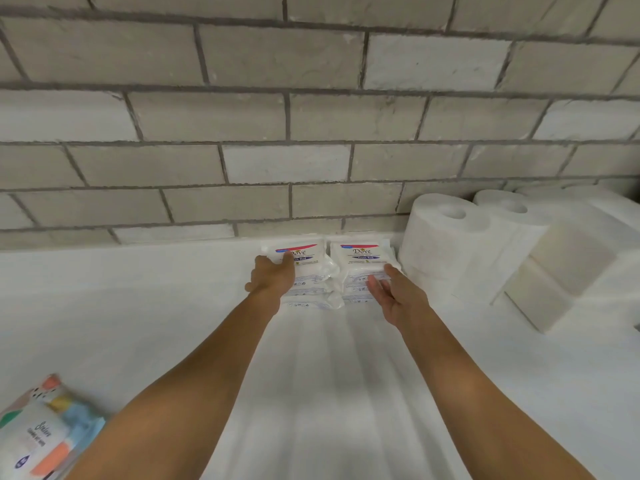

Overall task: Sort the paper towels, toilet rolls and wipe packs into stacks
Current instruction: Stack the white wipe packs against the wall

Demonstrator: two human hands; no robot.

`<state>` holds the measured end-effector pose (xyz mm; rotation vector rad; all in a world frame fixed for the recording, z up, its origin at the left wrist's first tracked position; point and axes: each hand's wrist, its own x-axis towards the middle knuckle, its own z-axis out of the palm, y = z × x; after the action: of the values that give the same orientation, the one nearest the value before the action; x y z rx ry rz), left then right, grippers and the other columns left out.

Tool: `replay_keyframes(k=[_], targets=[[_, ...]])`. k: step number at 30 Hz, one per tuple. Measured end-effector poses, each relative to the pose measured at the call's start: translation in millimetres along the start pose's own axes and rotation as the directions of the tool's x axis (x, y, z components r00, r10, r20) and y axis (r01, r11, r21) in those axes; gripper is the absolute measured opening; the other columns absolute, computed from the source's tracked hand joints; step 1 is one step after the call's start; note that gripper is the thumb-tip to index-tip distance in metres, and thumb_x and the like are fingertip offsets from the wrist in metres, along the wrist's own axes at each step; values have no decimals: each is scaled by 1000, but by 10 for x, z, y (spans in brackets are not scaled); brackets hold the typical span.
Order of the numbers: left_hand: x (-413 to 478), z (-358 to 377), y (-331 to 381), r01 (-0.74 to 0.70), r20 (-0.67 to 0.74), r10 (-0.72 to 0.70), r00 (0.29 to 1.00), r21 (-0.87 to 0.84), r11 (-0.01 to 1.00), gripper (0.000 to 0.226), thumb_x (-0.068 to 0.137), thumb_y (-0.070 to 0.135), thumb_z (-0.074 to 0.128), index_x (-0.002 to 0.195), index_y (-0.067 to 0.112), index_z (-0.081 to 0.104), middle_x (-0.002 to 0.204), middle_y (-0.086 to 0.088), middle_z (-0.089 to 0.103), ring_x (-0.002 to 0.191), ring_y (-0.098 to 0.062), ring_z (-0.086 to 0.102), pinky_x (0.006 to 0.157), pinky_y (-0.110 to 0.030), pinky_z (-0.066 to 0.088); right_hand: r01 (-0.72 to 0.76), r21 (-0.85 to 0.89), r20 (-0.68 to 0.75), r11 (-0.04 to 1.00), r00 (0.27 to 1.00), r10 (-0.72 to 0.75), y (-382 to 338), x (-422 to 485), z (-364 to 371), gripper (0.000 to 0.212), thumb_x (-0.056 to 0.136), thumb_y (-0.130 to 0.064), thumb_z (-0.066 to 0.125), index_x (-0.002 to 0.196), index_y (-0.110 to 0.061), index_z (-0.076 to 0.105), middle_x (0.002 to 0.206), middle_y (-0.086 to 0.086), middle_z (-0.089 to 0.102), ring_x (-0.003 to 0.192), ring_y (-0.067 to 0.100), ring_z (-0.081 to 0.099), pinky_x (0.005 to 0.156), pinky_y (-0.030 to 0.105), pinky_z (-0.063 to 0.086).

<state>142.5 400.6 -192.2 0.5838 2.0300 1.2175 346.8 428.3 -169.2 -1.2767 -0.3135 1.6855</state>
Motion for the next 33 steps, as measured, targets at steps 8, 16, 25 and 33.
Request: replay_keyframes(k=[8, 16, 25, 33], targets=[[-153, -2, 68, -47, 68, 48, 997, -15, 999, 49, 90, 49, 50, 129, 17, 52, 115, -7, 65, 100, -29, 62, 90, -41, 53, -55, -105, 77, 993, 995, 63, 43, -12, -38, 34, 93, -30, 64, 116, -7, 54, 92, 14, 58, 77, 27, 57, 87, 54, 55], [-205, -146, 86, 108, 143, -86, 986, -156, 982, 54, 86, 56, 55, 131, 27, 50, 121, -6, 61, 99, -29, 60, 77, -39, 50, -77, -30, 157, 997, 984, 81, 55, -80, 31, 34, 95, -28, 60, 115, -2, 53, 96, 19, 59, 101, 41, 59, 62, 55, 54], [-246, -133, 92, 132, 188, -97, 977, -186, 974, 39, 93, 40, 56, 127, 23, 47, 107, -4, 58, 77, -21, 55, 68, -35, 43, -88, 0, 155, 996, 984, 87, 75, -101, 50, 35, 95, -28, 58, 114, 1, 52, 92, 20, 60, 106, 43, 58, 66, 54, 53], [-271, -202, 95, 129, 202, -95, 975, -164, 978, 50, 94, 48, 51, 133, 16, 47, 118, -8, 59, 86, -24, 58, 69, -34, 41, -76, -49, 125, 996, 989, 82, 114, -194, -5, 36, 92, -32, 64, 112, -6, 49, 92, 13, 52, 101, 31, 55, 100, 51, 48]])
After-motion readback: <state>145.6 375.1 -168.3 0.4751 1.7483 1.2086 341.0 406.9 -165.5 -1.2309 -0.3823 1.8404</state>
